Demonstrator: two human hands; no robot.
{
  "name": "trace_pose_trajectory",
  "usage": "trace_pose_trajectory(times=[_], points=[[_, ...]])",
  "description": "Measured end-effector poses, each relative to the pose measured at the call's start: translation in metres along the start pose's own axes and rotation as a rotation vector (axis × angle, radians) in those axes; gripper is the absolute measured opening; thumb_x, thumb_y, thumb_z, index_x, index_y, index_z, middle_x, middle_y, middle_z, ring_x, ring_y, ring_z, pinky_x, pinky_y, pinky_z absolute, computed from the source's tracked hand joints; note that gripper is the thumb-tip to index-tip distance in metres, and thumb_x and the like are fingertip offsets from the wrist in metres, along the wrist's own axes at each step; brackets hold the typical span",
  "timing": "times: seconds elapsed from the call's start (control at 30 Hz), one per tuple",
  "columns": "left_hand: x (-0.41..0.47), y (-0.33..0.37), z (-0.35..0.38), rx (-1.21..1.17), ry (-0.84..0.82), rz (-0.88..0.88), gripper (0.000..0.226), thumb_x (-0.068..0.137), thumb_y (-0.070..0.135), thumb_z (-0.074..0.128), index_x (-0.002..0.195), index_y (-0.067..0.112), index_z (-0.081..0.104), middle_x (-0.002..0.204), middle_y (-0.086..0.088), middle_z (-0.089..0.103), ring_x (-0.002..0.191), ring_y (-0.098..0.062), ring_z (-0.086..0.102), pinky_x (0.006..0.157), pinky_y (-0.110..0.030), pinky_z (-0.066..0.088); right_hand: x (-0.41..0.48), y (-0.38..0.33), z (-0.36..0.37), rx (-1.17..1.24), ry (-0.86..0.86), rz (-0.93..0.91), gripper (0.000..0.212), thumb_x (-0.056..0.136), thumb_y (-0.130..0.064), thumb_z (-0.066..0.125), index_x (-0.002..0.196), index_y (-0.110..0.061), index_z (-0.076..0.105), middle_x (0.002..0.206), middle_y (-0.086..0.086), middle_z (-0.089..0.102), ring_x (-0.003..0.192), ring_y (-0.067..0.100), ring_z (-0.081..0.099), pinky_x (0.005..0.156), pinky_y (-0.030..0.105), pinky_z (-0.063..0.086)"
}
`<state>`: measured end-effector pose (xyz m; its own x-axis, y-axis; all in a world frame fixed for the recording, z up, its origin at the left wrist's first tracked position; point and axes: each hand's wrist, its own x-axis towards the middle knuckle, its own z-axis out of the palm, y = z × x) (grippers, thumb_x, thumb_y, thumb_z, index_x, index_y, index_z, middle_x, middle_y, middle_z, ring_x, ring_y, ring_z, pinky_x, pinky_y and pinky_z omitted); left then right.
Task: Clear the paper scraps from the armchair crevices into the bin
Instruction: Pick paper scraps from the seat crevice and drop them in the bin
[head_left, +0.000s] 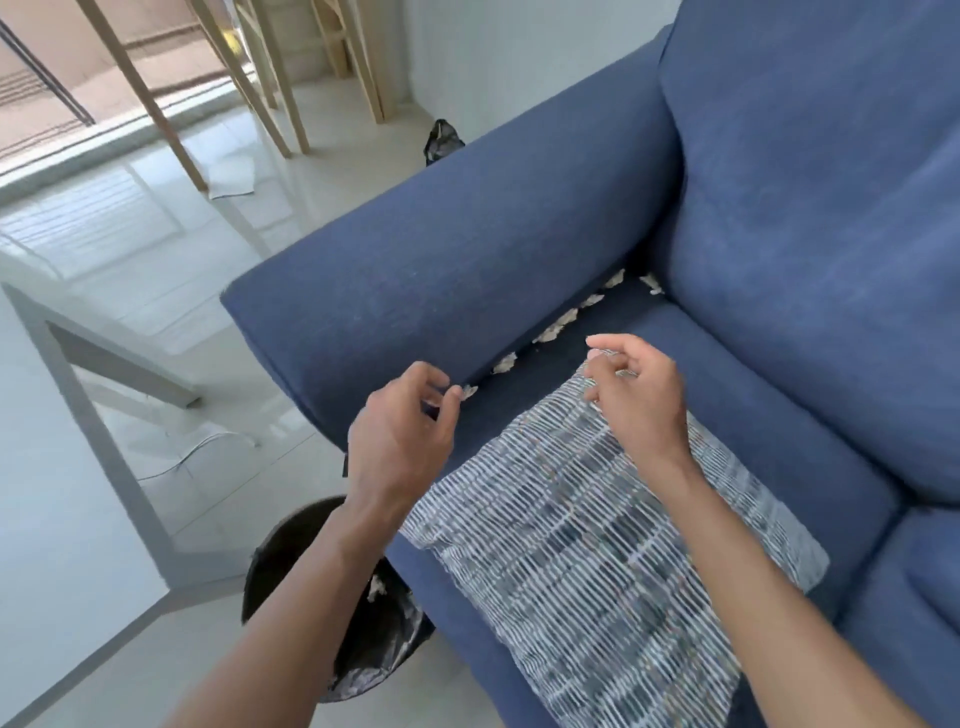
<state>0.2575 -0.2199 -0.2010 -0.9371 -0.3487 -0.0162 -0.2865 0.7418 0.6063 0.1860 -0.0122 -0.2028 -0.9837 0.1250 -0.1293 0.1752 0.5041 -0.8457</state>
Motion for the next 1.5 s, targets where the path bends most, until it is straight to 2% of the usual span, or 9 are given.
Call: trace_pose_trajectory(times=[0.2,0.43,0.63,0.73,0.83,0.97,1.23,1.37,1.5], points=[[0.051,0.071,0.070,-0.020,-0.084,0.078,0.015,0.094,0.041,0.056,0.099,0.027,0.061,0.083,0.016,0.066,0.072,-0.007,0.063,0.061,-0.027,0.047,0.074,0.054,-0.049,-0.045,0.063,0.069,0.014,0.090,-0.027,0.061,0.100,-0.027,0.071,0.077,-0.004,0.073,0.066,0.016,0.072,0.080,0.044,0.057],[0.108,0.092,0.173,0.035,-0.222,0.146,0.020,0.094,0.037,0.053,0.109,0.025,0.061,0.089,0.012,0.068,0.081,-0.014,0.064,0.068,-0.030,0.050,0.160,0.120,-0.046,-0.246,-0.018,0.061,0.023,0.095,-0.021,0.059,0.117,-0.023,0.065,0.076,-0.004,0.070,0.082,0.021,0.068,0.079,0.031,0.052],[0.170,0.095,0.250,0.114,-0.326,0.117,0.034,0.094,0.029,0.051,0.127,0.023,0.056,0.103,-0.006,0.070,0.101,-0.029,0.064,0.083,-0.036,0.049,0.237,0.149,-0.018,-0.810,-0.161,-0.060,0.061,0.094,-0.009,0.055,0.150,-0.027,0.036,0.121,0.014,0.064,0.108,0.040,0.062,0.082,0.045,0.050],[0.196,0.105,0.270,0.417,-0.395,0.275,0.052,0.095,0.014,0.050,0.146,0.018,0.039,0.119,-0.012,0.066,0.109,-0.031,0.063,0.091,-0.037,0.047,0.261,0.154,-0.007,-1.059,-0.233,-0.037,0.085,0.092,-0.004,0.058,0.159,-0.032,0.013,0.123,0.016,0.063,0.109,0.037,0.064,0.084,0.044,0.051],[0.216,0.115,0.286,0.844,-0.429,0.448,0.074,0.092,0.009,0.056,0.154,0.014,0.017,0.123,-0.011,0.064,0.109,-0.025,0.065,0.089,-0.033,0.050,0.281,0.159,0.004,-1.176,-0.270,-0.038,0.081,0.096,-0.001,0.047,0.160,-0.029,0.006,0.126,0.015,0.063,0.114,0.034,0.063,0.094,0.041,0.049],[0.224,0.117,0.305,1.123,-0.463,0.640,0.047,0.100,0.012,0.044,0.145,0.009,0.030,0.131,-0.007,0.054,0.116,-0.019,0.058,0.087,-0.029,0.049,0.292,0.164,0.012,-1.230,-0.288,-0.024,0.073,0.098,0.000,0.037,0.160,-0.025,0.008,0.130,0.013,0.062,0.117,0.032,0.062,0.099,0.040,0.046],[0.237,0.117,0.319,1.169,-0.409,0.861,0.027,0.101,0.008,0.045,0.124,0.018,0.054,0.115,0.003,0.063,0.103,-0.012,0.064,0.080,-0.025,0.049,0.293,0.173,0.020,-1.298,-0.218,-0.074,0.051,0.098,0.000,0.035,0.148,-0.014,0.033,0.111,0.010,0.071,0.099,0.028,0.069,0.085,0.037,0.052],[0.234,0.115,0.312,1.142,-0.392,0.951,0.025,0.101,0.010,0.046,0.124,0.018,0.052,0.113,0.004,0.062,0.100,-0.011,0.063,0.079,-0.025,0.047,0.291,0.172,0.017,-1.452,-0.211,-0.143,0.042,0.094,-0.004,0.040,0.134,-0.014,0.046,0.097,0.003,0.075,0.084,0.020,0.074,0.066,0.029,0.053],[0.230,0.118,0.301,1.134,-0.337,1.056,0.024,0.101,0.016,0.045,0.125,0.015,0.046,0.111,0.004,0.059,0.098,-0.012,0.062,0.075,-0.026,0.045,0.285,0.165,0.006,-1.514,-0.240,-0.150,0.038,0.085,-0.001,0.036,0.109,-0.015,0.062,0.077,0.004,0.075,0.064,0.019,0.073,0.048,0.027,0.039]])
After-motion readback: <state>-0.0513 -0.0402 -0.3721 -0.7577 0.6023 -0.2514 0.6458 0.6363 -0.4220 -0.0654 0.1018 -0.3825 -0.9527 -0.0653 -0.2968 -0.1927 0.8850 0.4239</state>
